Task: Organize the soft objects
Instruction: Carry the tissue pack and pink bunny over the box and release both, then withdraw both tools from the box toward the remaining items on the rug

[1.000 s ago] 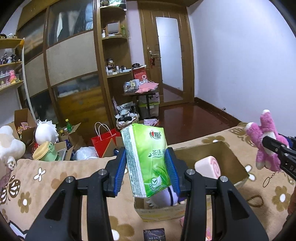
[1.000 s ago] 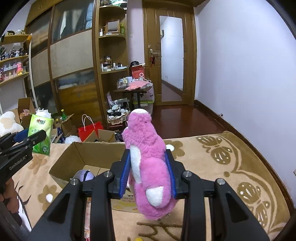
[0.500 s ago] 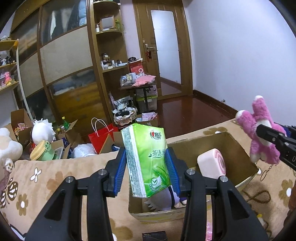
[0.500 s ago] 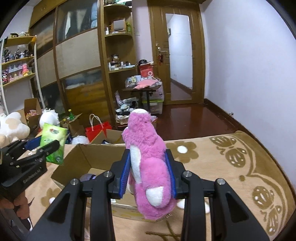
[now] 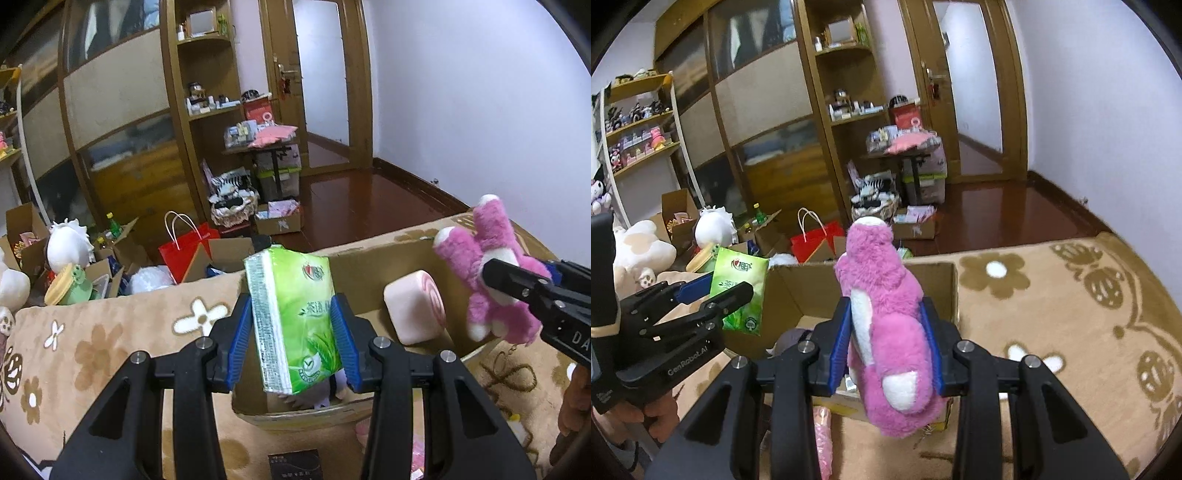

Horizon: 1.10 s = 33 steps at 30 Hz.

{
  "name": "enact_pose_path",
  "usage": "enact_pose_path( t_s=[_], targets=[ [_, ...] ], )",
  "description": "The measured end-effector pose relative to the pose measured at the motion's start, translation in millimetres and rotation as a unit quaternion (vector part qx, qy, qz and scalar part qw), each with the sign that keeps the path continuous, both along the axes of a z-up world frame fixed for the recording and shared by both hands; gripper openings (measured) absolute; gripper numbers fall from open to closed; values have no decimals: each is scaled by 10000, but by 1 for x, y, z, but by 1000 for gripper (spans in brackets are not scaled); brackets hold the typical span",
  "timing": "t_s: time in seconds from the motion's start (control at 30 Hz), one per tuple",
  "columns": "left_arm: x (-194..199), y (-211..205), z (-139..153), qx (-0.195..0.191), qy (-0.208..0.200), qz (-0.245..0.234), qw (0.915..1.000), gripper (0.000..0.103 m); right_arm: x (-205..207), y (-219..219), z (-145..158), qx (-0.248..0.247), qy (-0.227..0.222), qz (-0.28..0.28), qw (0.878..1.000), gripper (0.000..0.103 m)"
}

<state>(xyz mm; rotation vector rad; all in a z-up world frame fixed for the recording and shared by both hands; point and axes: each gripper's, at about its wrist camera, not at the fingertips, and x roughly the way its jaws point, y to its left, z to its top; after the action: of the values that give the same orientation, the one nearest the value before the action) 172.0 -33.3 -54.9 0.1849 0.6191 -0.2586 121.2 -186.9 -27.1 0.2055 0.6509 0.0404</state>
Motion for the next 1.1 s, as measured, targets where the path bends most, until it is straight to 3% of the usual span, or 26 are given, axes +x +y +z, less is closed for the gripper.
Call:
enact_pose_path(
  t_s=[0.2, 0.3, 0.47, 0.73, 0.83, 1.1],
  targets=[
    [-2, -3, -3, 226, -76, 121, 9996, 43, 1, 0, -6, -36, 99, 13, 9999, 39],
    [-1, -2, -4, 196, -30, 141, 9997, 52, 1, 1, -7, -49, 124, 37, 9999, 40],
    [-3, -1, -1, 340, 22, 132, 9993, 53, 1, 1, -7, 23, 136, 30, 9999, 40],
    [-2, 10, 2, 235, 157, 229, 9993, 56, -1, 1, -3, 113, 82, -7, 9999, 53],
    [-4, 11, 2, 304, 142, 248, 9991, 65, -3, -2, -2, 157, 86, -35, 9998, 54],
    [-15, 17, 10, 272, 276, 171, 9991, 67, -12, -8, 5, 162, 75, -207, 9996, 98]
  ],
)
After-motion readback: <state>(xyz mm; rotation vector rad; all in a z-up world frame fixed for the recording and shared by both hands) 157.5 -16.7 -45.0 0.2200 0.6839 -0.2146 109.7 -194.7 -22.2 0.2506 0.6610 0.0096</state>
